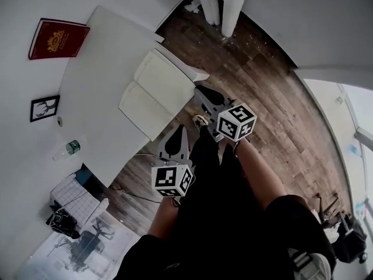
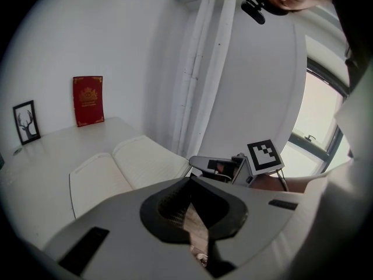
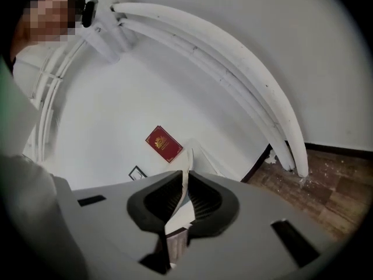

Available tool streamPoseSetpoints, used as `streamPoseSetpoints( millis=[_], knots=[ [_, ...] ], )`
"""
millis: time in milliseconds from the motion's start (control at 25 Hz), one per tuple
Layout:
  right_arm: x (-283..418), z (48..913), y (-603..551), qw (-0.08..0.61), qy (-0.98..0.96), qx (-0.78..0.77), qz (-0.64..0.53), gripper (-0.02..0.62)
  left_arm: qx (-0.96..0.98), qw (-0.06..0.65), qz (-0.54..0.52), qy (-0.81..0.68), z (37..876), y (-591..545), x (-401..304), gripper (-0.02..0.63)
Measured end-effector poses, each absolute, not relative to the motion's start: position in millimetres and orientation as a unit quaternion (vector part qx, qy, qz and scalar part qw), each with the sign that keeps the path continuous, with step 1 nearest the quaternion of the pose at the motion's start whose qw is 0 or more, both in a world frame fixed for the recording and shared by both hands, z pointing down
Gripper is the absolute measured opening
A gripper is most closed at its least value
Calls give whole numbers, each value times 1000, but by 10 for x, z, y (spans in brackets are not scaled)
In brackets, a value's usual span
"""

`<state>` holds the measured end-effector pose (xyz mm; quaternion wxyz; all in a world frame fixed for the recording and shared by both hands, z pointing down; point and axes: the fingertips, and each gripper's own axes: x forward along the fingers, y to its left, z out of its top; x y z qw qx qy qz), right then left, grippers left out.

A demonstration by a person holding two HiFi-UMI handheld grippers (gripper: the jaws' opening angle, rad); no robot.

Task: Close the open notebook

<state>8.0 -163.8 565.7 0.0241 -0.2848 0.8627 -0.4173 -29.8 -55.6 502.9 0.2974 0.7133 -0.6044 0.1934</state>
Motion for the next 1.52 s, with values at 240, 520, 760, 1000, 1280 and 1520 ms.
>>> streamPoseSetpoints(
  millis=[240, 520, 760, 1000, 1280, 1520],
  knots=[
    [33, 5435, -1600, 5, 884, -278, -375, 46, 687, 302, 164, -641, 4959, -440, -493, 3],
    [-95, 5124, -1460, -30, 921, -254, -296, 44, 665, 303, 137, -669, 4936, -270, -641, 3],
    [-237, 4890, -1275, -48, 944, -222, -237, 43, 643, 309, 111, -692, 4930, -92, -746, 3],
    [-463, 4654, -1066, -65, 965, -176, -186, 43, 611, 312, 66, -724, 4896, 27, -1000, 3],
    [-696, 4520, -805, -89, 978, -127, -138, 41, 590, 314, 41, -743, 4917, 143, -1174, 3],
    [-880, 4467, -614, -100, 985, -88, -113, 41, 572, 315, 19, -757, 4960, 264, -1263, 3]
  ],
)
